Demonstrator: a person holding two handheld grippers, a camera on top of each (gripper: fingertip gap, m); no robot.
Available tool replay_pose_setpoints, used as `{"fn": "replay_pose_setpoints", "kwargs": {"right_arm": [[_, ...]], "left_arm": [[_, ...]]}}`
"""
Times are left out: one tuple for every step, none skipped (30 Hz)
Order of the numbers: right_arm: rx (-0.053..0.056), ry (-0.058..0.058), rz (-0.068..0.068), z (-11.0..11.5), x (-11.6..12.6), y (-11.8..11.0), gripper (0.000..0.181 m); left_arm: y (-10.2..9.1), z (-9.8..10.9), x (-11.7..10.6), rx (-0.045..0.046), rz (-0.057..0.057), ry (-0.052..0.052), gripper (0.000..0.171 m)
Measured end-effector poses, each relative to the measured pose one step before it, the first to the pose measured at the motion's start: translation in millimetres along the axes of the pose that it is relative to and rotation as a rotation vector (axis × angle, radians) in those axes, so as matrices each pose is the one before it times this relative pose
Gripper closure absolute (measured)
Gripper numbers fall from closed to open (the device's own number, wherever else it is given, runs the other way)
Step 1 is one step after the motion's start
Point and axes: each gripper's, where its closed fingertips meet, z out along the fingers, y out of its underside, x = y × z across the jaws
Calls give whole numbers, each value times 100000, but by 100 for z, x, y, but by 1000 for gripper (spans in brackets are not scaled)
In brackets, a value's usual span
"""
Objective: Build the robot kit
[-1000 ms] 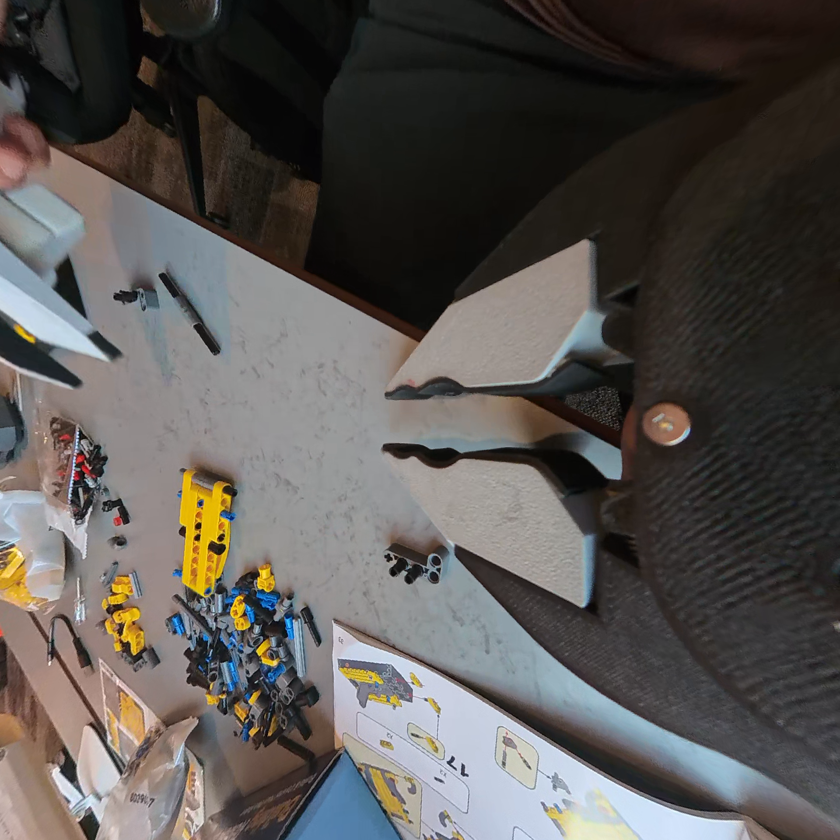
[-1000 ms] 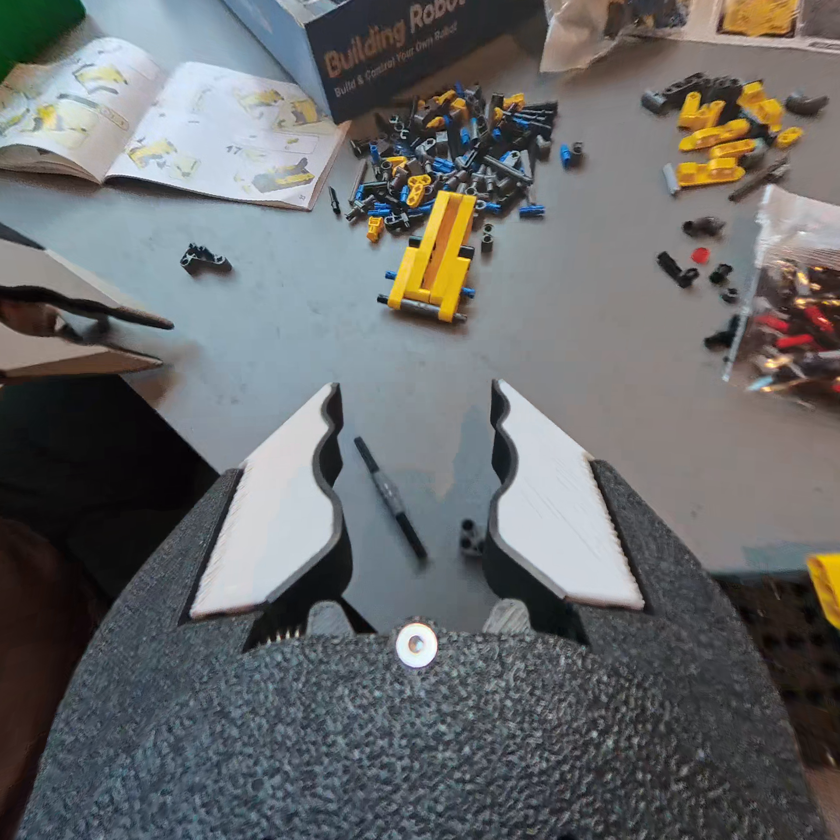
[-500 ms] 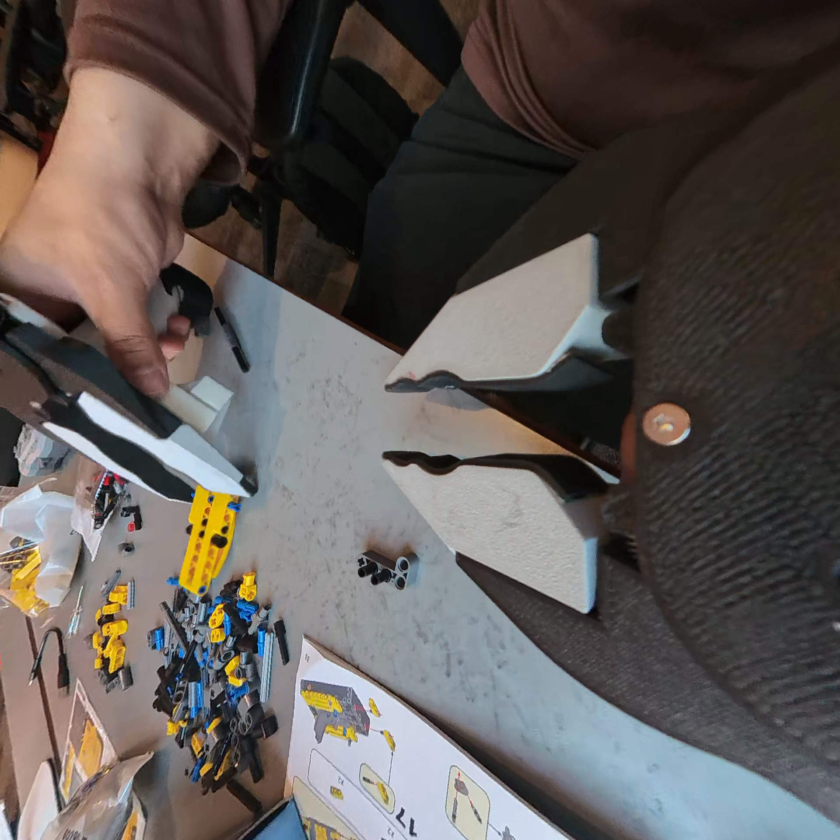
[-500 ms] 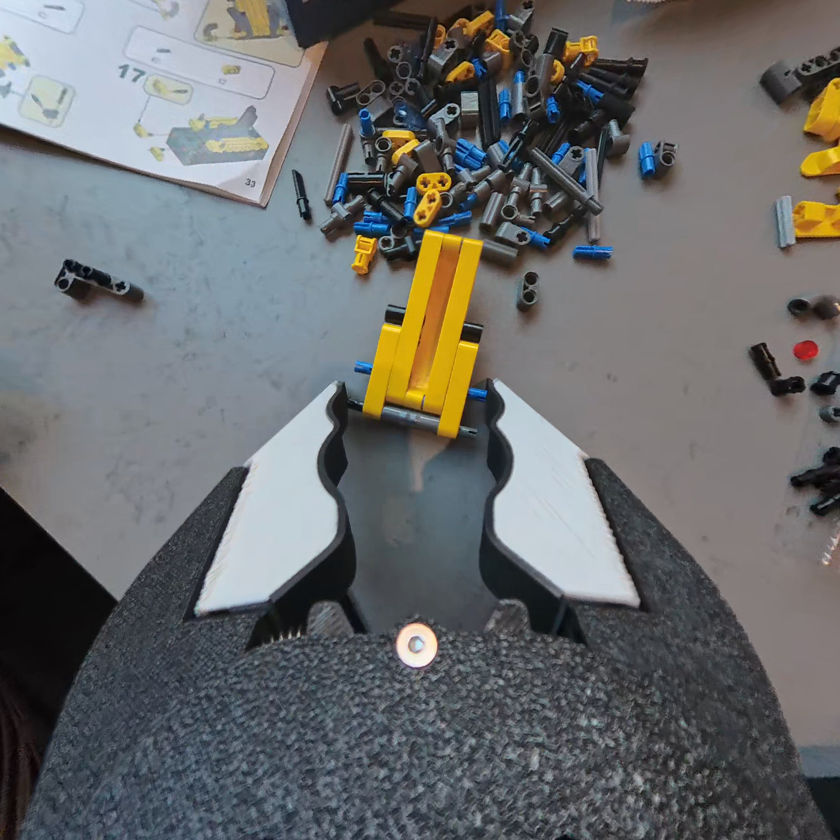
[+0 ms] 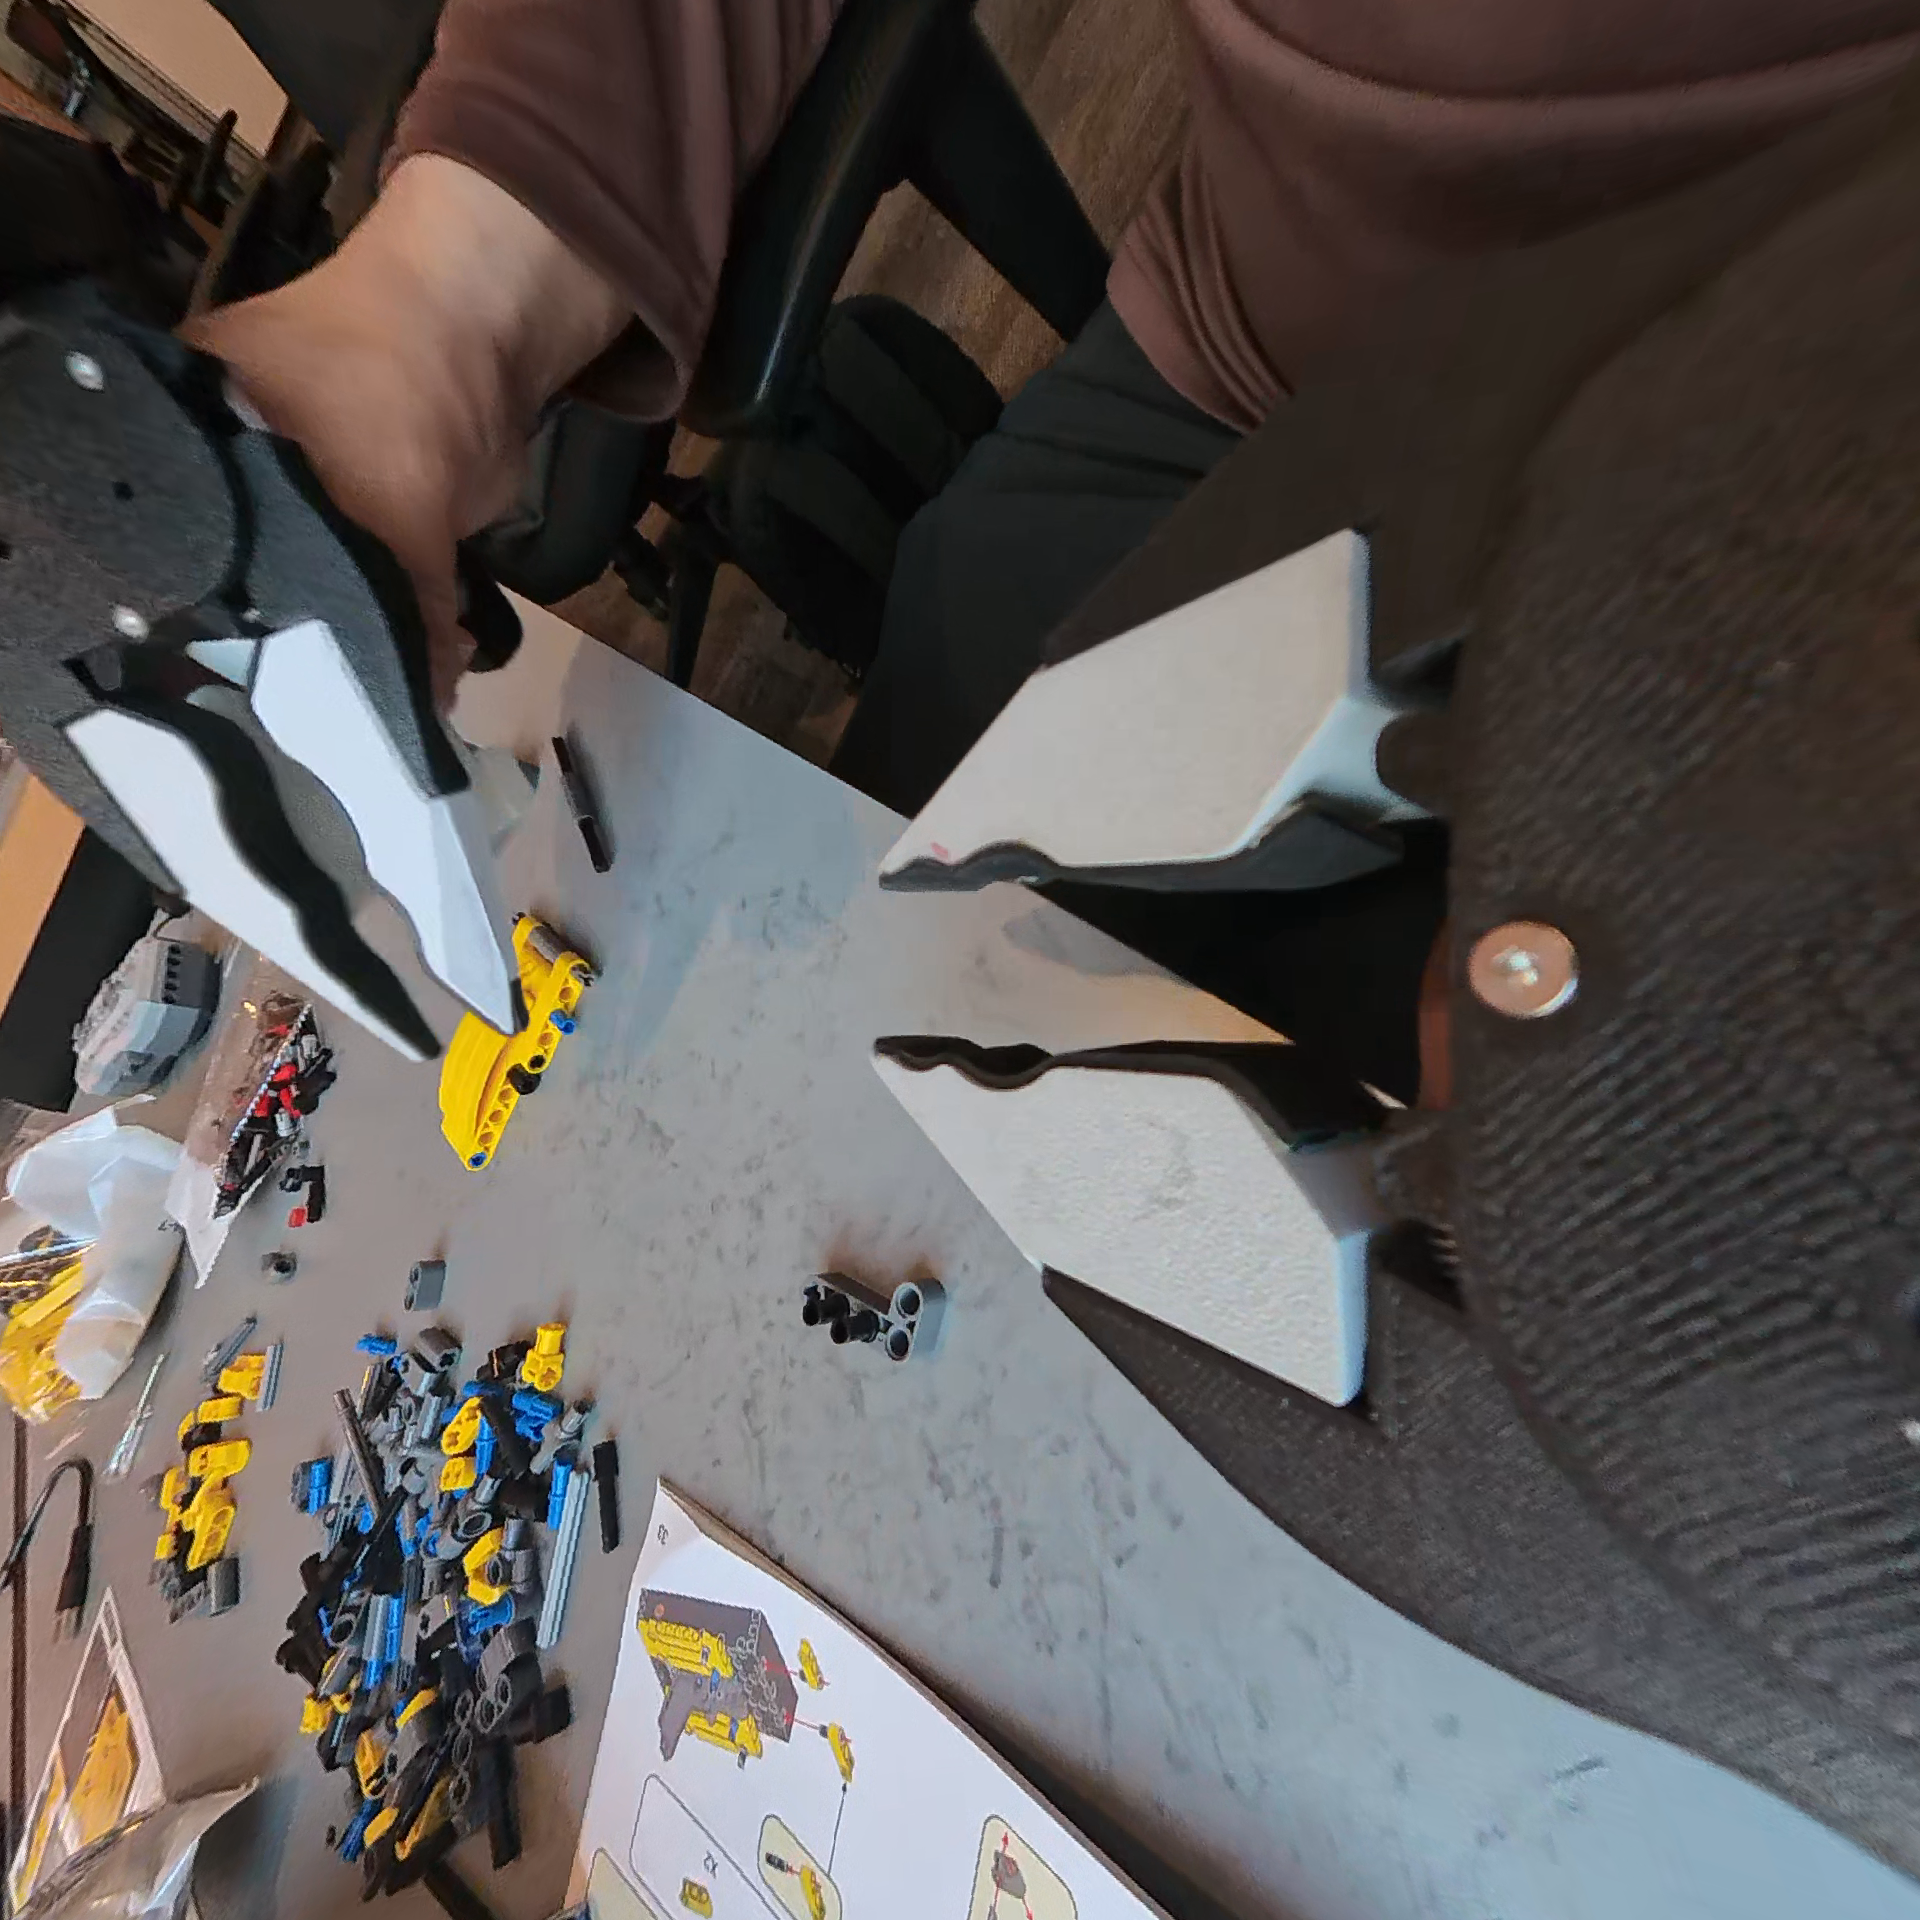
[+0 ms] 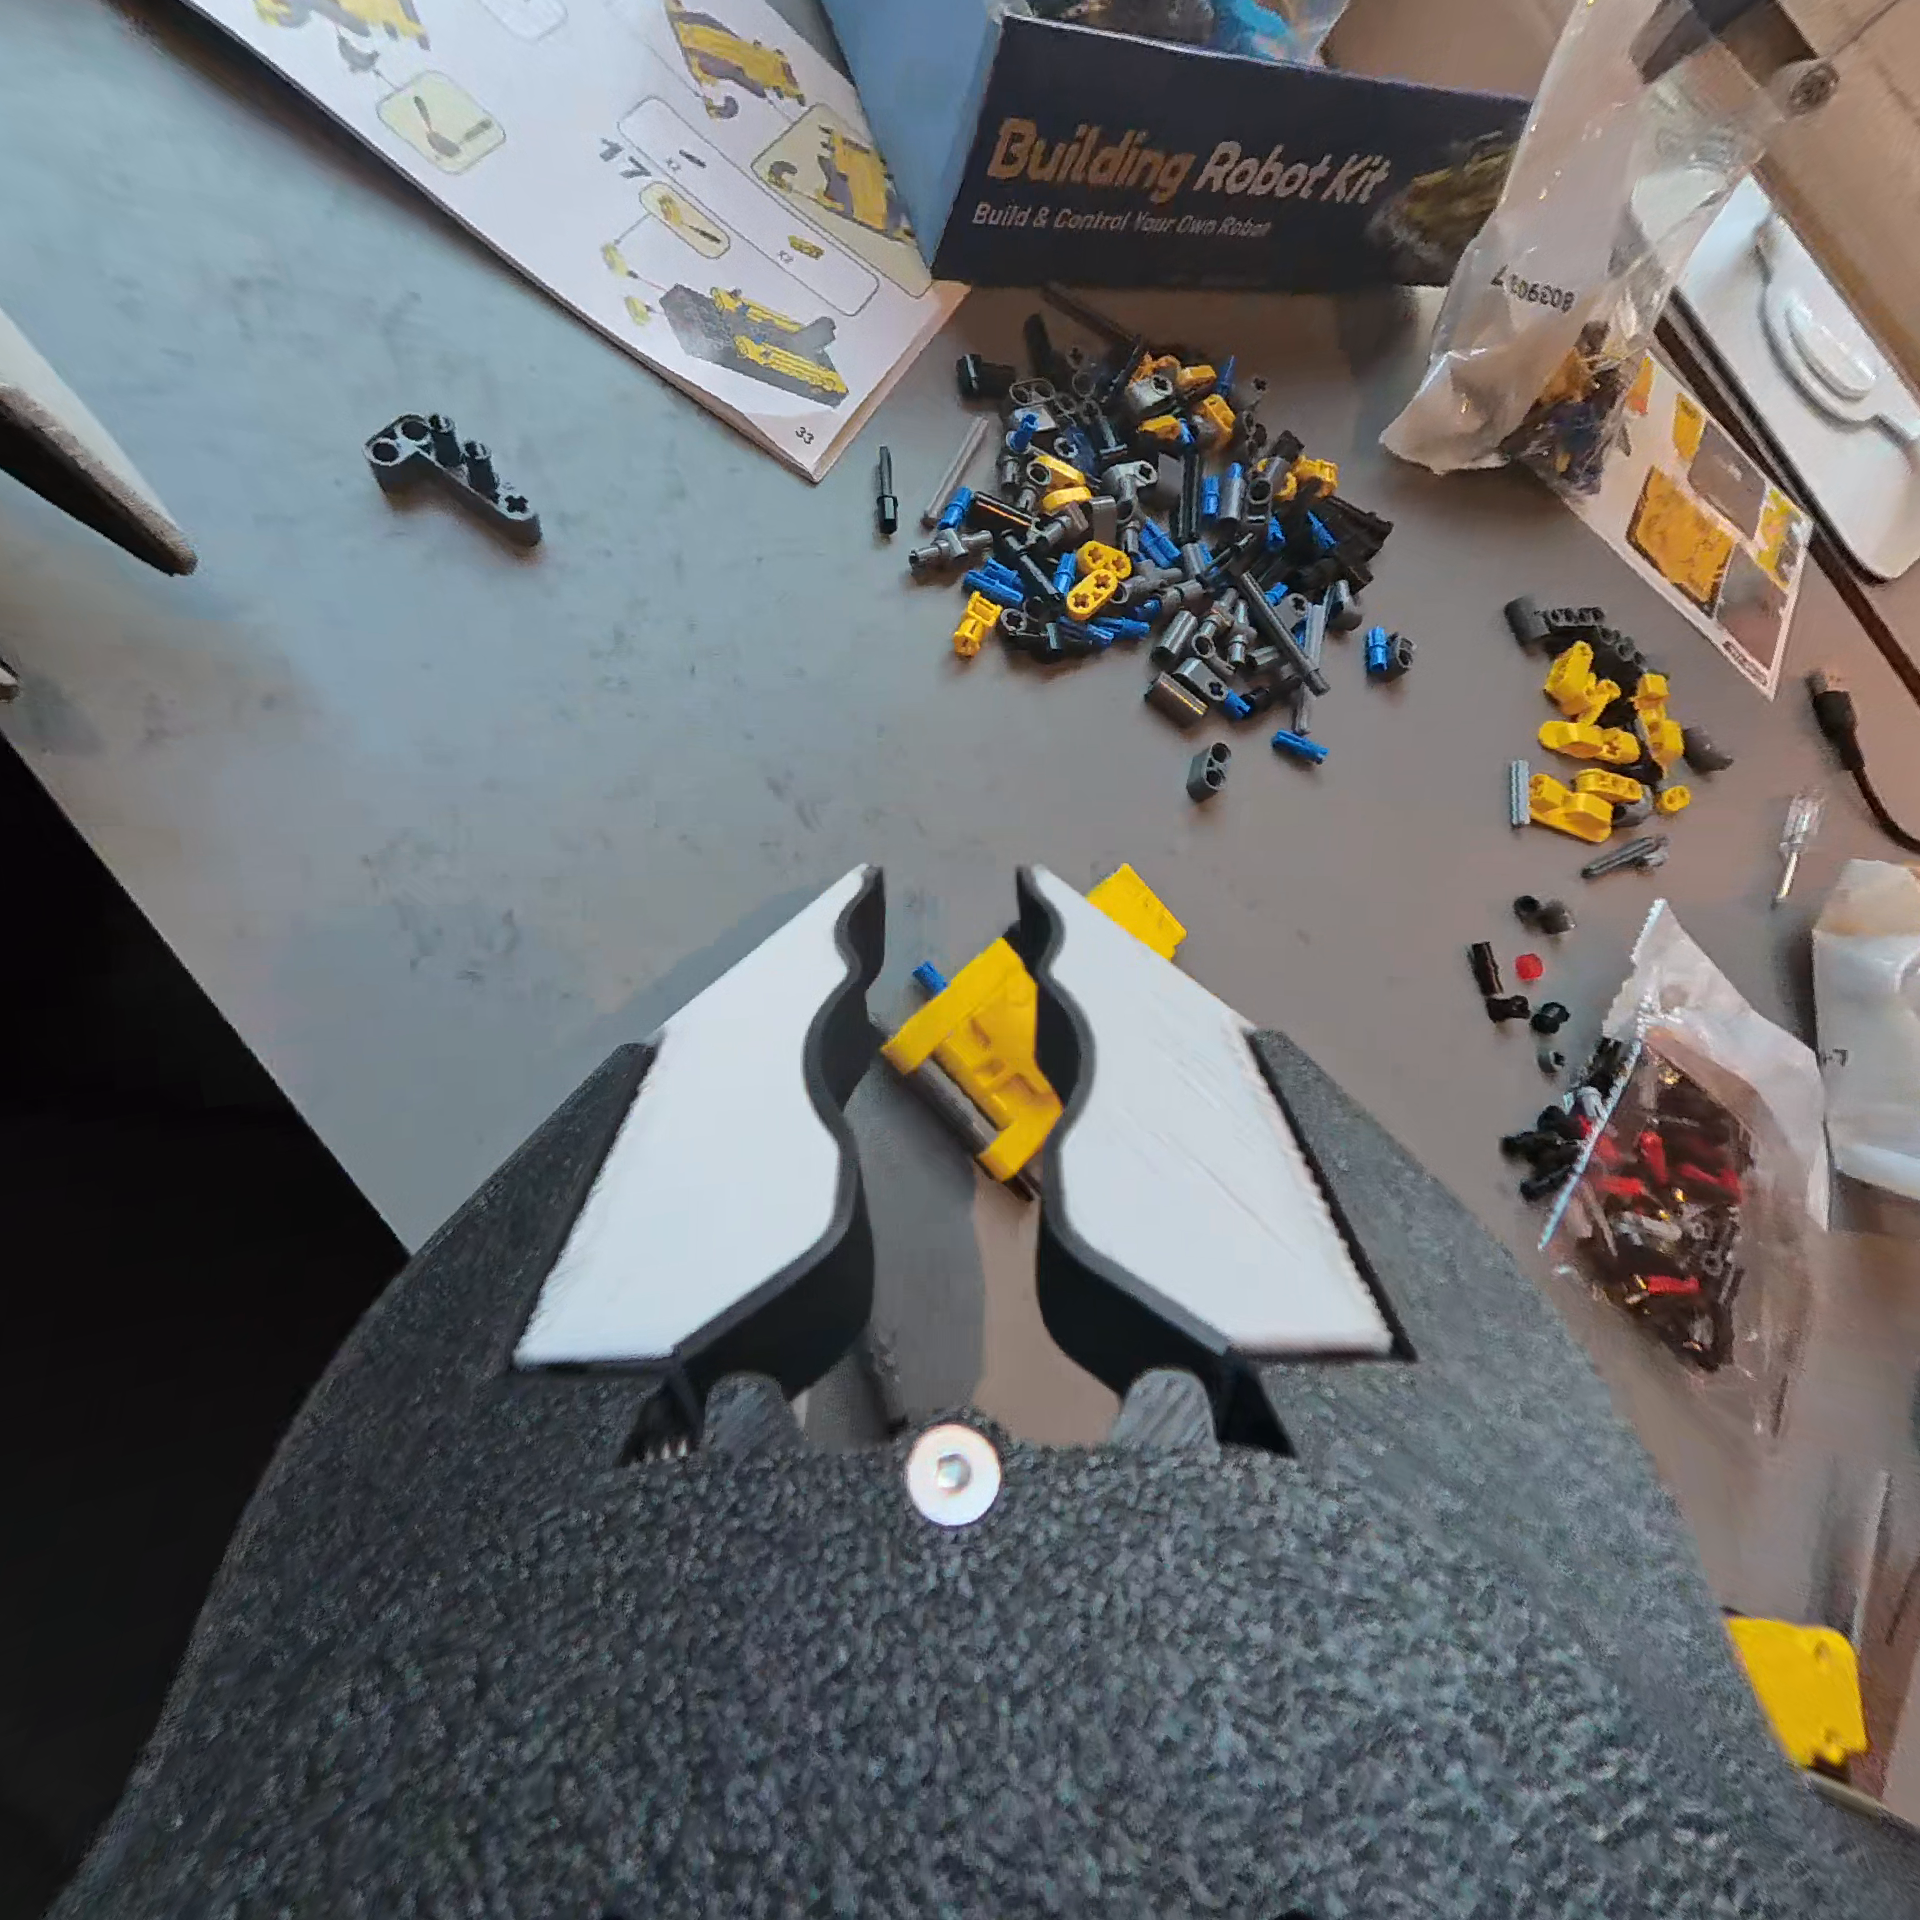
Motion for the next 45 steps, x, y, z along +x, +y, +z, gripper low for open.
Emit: {"fn": "replay_pose_setpoints", "kwargs": {"right_arm": [[-398,603,1717,-356,543,263,152],[-477,983,2572,-472,640,300,147],[-265,674,3678,-538,617,300,142],[-208,-536,4995,-492,422,299,137],[-666,-733,6379,-338,347,364,131],[-1627,-708,6908,-133,253,498,127],[-1847,-1778,5854,80,-55,500,122],[-1596,-1522,4224,275,-172,440,120],[-1409,474,2433,425,56,347,120],[-1883,1959,1049,513,300,309,121],[-2406,1340,370,547,266,209,121],[-1901,226,306,506,167,-28,122],[-1382,-281,582,458,189,-213,125],[-1785,-1219,663,437,124,-245,126],[-1847,-2702,-211,358,-135,-305,132],[-2603,-3397,-1930,289,-304,-159,149],[-3885,-2811,-2699,315,-203,29,151],[-3030,-3181,-3126,146,-291,-204,152],[-2546,-4986,-6846,87,-749,-312,154],[-2275,-5243,-10555,86,-1047,-314,154],[-2784,-4711,-12768,97,-1125,-238,154],[-3140,-4913,-14261,101,-1302,-139,154],[-2902,-3617,-13893,96,-1138,-142,154],[-2727,-1748,-11306,83,-661,-167,154],[-2677,-873,-7630,6,-241,-169,154],[-3001,-532,-4625,-44,-42,-97,154],[-2551,-561,-3046,-106,-57,-189,154],[-1112,-965,-2910,-160,-251,-393,154],[6,-1364,-3170,-127,-427,-511,156],[-290,-1022,-3120,17,-394,-393,160],[-1604,-767,-2817,169,-346,-151,160],[-2821,-244,-2283,227,-238,49,160],[-3302,1004,-1169,69,-6,146,160],[-2244,1928,801,-297,193,108,157],[559,770,3307,-648,67,-103,153],[3261,-478,4928,-906,-153,-273,150],[4172,-76,4158,-1015,-267,-123,147],[2997,1654,2113,-994,-211,416,147],[205,2840,1064,-897,-80,1235,149],[-2602,2661,1982,-791,34,1966,151],[-3551,1655,4024,-638,107,2354,153],[-3135,529,5635,-421,127,2358,152],[-2849,-91,5579,-192,114,2188,149],[-2678,449,3945,23,149,1896,146],[-2379,860,1815,197,104,1536,147]], "left_arm": [[127,23,-67,-816,840,-516,147],[92,40,-41,-640,503,-257,147],[80,30,-4,-327,318,50,147],[-18,20,24,391,160,248,148],[-39,22,6,410,-75,237,148],[-38,37,0,284,-216,315,149],[-33,36,9,143,-315,316,149],[-30,36,-9,20,-315,173,150],[-13,29,-4,-33,-210,14,150],[6,9,7,-66,-72,-90,149],[18,2,10,-100,88,-133,149],[31,-12,46,-184,222,-67,149],[43,-14,31,-300,212,-129,149],[20,-22,38,-163,182,-113,149],[-3,-25,49,-54,133,-17,149],[-21,-24,46,13,212,-14,149],[-41,-45,28,91,443,-104,149],[-16,-33,-21,-16,600,-247,149],[0,-23,-24,-115,644,-234,149],[28,1,-2,-82,534,-31,149],[39,14,24,-79,278,197,149],[63,33,38,-135,-33,380,149],[76,45,77,-207,-168,600,149],[-4,1,83,254,15,530,149],[8,-10,19,17,231,51,149],[47,-11,0,-364,551,-236,149],[35,-36,-9,-277,852,-472,149],[22,-28,-5,-231,1179,-634,149],[31,-5,3,-209,1284,-601,149],[39,16,44,-194,1168,-349,149],[55,61,66,-262,963,-166,149],[30,67,100,-77,820,48,148],[-7,38,162,180,659,389,148],[3,30,157,80,444,448,148],[13,14,98,-75,327,165,148],[30,-6,47,-165,291,-124,148],[33,-18,3,-263,341,-318,148],[37,-27,-21,-168,416,-399,148],[22,-26,-23,-48,459,-341,148],[5,-13,-1,162,419,-250,148],[-25,17,7,315,247,-329,148],[-47,47,103,387,-125,174,148],[-68,93,205,396,-314,770,147],[-74,85,232,519,-217,758,147],[-37,101,257,265,118,818,147]]}}
